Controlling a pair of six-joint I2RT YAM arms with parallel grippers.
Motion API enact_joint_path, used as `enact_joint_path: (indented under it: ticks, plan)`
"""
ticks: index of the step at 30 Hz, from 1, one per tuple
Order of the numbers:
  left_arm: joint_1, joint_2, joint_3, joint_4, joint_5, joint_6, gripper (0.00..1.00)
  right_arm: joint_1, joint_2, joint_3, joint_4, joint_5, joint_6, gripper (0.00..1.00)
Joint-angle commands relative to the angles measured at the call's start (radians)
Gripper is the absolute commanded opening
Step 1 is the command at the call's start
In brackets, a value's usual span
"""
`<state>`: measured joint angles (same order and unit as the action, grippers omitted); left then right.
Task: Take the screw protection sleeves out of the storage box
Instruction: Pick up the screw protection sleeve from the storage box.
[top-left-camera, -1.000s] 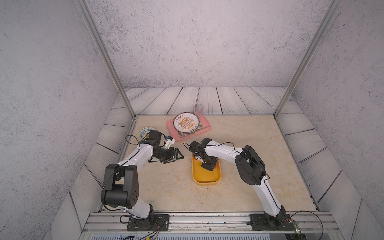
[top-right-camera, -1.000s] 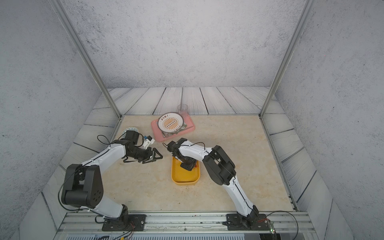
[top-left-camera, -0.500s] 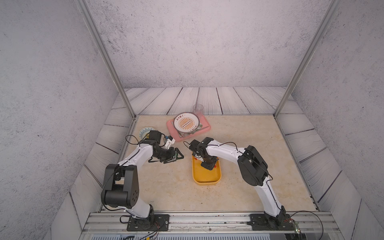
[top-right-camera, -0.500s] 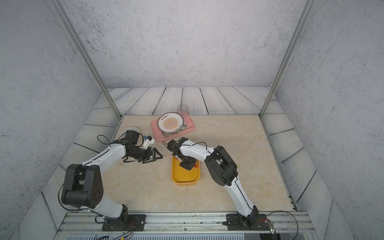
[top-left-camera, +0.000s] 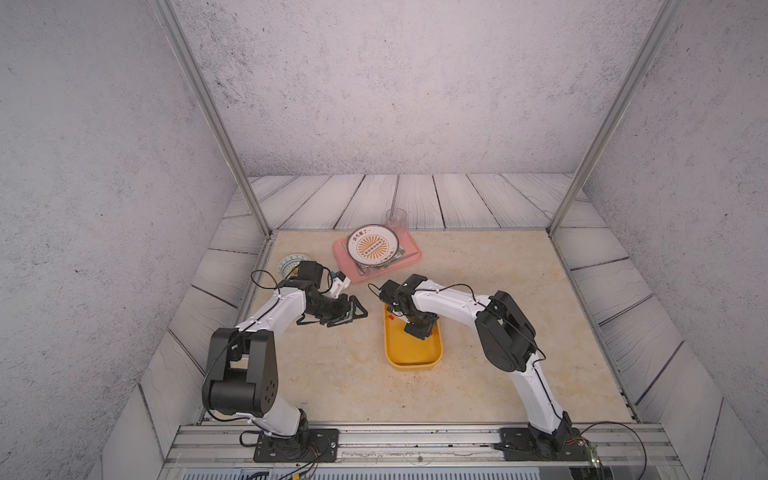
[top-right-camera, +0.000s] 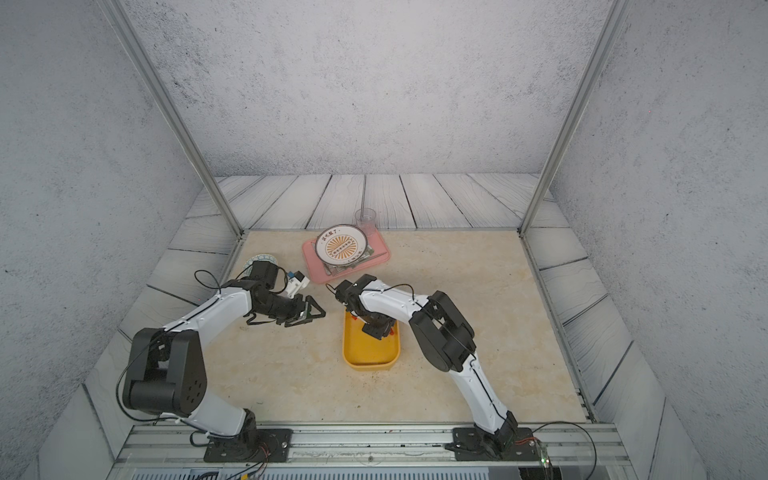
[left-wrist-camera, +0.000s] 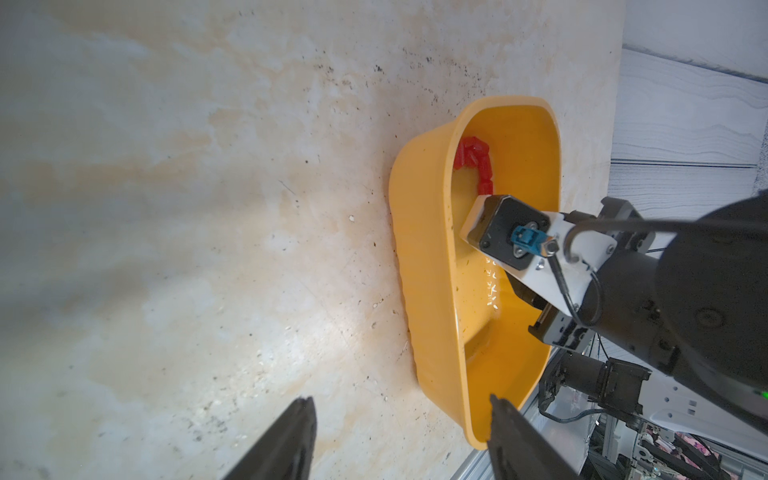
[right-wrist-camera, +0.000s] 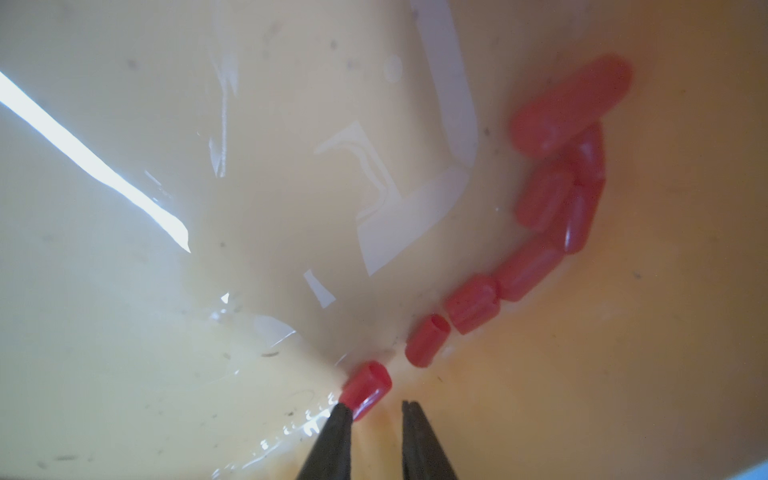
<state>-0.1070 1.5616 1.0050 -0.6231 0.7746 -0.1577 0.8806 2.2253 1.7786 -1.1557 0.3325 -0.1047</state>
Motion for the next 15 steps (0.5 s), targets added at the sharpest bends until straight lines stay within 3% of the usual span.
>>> enact_joint_path:
  ticks: [1,15]
  plan:
    - [0.004,-0.009,-0.008,0.002,0.011,0.006,0.70,0.001,0.040,0.018,-0.036,0.001,0.008,0.26]
    - [0.004,-0.007,-0.008,0.002,0.018,0.005,0.70,-0.009,0.078,0.003,-0.011,-0.001,-0.003,0.19]
